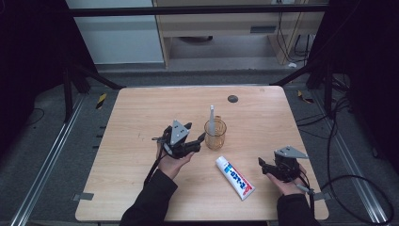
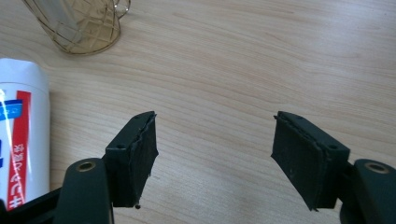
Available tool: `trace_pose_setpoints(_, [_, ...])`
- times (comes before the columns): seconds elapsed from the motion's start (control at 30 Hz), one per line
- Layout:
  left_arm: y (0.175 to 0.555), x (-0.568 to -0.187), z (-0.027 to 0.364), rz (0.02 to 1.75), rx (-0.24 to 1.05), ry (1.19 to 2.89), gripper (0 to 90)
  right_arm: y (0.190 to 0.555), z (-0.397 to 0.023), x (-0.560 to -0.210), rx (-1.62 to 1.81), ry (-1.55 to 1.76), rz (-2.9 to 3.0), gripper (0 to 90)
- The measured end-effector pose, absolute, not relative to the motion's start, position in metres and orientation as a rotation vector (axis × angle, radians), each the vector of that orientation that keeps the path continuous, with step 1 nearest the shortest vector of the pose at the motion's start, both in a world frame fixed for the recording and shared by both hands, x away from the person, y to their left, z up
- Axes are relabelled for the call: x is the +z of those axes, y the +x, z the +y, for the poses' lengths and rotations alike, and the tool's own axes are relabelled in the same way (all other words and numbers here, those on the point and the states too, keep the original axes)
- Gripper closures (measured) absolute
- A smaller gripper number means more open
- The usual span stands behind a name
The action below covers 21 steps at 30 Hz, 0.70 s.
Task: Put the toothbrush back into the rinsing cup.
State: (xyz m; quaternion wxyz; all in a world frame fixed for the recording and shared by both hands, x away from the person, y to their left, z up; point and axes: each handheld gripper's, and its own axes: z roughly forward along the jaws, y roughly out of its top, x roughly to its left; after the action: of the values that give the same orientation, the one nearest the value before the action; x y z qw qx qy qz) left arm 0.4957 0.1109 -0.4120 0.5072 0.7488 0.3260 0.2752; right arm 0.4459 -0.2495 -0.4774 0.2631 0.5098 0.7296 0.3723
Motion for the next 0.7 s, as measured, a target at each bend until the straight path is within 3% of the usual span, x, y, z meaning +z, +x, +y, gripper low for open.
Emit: trace_pose_setpoints(0.7, [0.466, -0.430, 0.215, 0.916, 0.707, 1.857, 32.6, 0.438, -0.237, -0.465, 1.049, 1.310, 1.997, 31.6])
